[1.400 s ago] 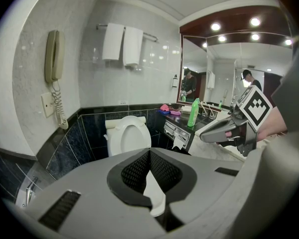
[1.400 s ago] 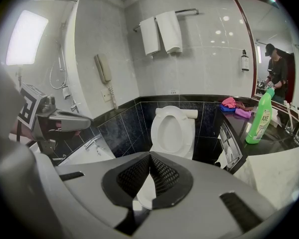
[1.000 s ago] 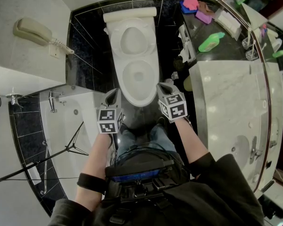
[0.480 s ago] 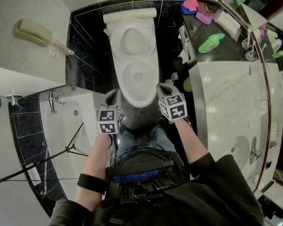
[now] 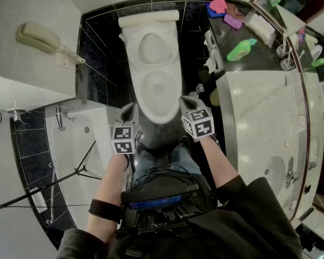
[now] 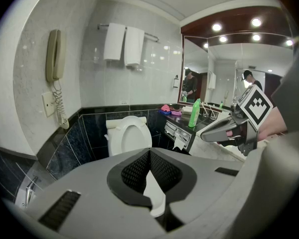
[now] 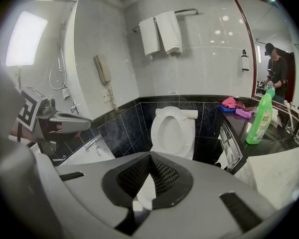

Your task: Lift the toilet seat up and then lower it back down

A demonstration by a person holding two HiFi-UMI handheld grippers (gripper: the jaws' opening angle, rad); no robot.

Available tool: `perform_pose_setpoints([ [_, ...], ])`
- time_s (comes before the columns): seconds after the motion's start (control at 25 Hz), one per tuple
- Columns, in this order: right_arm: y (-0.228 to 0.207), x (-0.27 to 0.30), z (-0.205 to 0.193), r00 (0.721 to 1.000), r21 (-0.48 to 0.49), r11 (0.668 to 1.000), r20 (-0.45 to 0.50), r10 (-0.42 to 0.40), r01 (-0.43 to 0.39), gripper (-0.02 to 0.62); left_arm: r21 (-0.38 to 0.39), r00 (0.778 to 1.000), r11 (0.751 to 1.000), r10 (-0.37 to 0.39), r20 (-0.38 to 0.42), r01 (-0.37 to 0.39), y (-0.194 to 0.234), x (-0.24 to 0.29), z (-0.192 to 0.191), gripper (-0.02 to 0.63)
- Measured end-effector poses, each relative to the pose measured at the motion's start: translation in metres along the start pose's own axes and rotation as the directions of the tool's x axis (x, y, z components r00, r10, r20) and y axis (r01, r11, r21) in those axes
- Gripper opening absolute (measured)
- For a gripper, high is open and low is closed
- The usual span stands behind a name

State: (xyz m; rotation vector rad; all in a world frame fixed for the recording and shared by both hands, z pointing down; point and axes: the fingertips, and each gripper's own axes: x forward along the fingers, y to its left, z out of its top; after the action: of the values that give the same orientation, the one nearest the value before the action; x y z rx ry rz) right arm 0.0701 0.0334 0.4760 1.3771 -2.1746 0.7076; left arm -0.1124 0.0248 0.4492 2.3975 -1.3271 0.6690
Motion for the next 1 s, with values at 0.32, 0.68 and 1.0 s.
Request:
perform_pose_setpoints([
  [0.32,-0.0014,0.0011,-0.0024,1.0,-0.002,1.0,0.002,-0.005,0.005,0.008,0.0,1.0,1.0,-0.002,0.001,0.002,0.0002,-0.0012,0.0014,0.008],
  [0.68,-0.0003,0.0003,0.0006,1.0,-0.008,1.0,0.001,-0.005,0.005,0.006,0.004,1.0,1.0,0.001,-0.001,-0.001,0.0015,0.0,0.0009,0.008],
  [1.0,-0.0014,0.0014,-0.0008,1.0,-0.012,1.0,0.001,-0.003,0.003,0.006,0.005,1.0,1.0,-0.003,-0.001,0.003,-0.0004,0.0005,0.0024,0.008],
])
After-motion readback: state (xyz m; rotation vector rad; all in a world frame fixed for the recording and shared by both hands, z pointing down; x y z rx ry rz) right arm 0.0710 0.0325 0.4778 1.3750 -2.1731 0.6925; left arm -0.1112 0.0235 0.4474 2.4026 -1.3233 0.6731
